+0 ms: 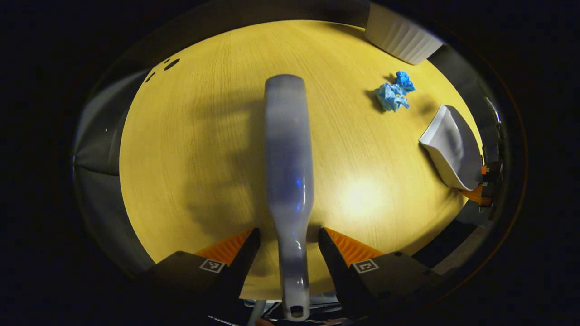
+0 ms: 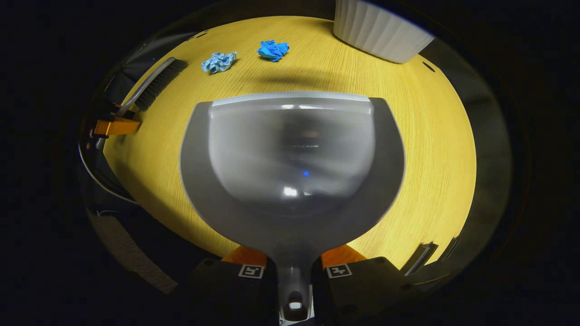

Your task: Pick up the small broom and dustpan from the desktop, sweep the trash into the dustpan with the broom, and then empty the trash into the garbage bin.

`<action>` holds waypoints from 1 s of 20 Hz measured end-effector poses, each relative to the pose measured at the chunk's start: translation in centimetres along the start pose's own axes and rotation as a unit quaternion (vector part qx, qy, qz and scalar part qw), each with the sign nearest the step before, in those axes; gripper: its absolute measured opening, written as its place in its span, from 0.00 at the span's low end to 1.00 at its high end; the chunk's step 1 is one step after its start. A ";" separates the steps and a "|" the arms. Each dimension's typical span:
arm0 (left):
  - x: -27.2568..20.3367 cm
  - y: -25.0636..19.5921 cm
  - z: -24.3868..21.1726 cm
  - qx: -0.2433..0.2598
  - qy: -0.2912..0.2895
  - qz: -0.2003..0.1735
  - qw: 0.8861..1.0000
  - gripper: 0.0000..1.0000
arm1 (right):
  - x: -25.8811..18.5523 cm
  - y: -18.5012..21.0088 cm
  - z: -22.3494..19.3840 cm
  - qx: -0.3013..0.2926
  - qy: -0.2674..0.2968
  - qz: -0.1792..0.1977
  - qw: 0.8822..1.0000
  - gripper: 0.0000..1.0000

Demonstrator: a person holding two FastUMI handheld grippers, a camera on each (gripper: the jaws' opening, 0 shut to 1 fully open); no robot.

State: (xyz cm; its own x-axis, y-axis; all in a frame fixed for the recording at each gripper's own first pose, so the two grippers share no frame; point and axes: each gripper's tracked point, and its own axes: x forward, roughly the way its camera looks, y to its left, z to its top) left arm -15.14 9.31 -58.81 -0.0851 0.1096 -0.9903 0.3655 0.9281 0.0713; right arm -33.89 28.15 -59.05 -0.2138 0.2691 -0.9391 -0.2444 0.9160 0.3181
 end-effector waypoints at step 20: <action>1.0 -5.1 11.8 0.161 -0.028 -0.042 0.986 0.26 | -0.3 0.2 -0.3 -0.073 0.024 0.020 0.997 0.35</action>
State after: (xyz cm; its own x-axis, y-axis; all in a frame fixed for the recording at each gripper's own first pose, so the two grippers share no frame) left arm -6.18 0.55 -61.55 -0.0801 0.0085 -0.9967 0.6357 0.7707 -0.0445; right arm -34.18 28.12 -58.66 -0.2701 0.2870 -0.9191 -0.3683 0.8511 0.3740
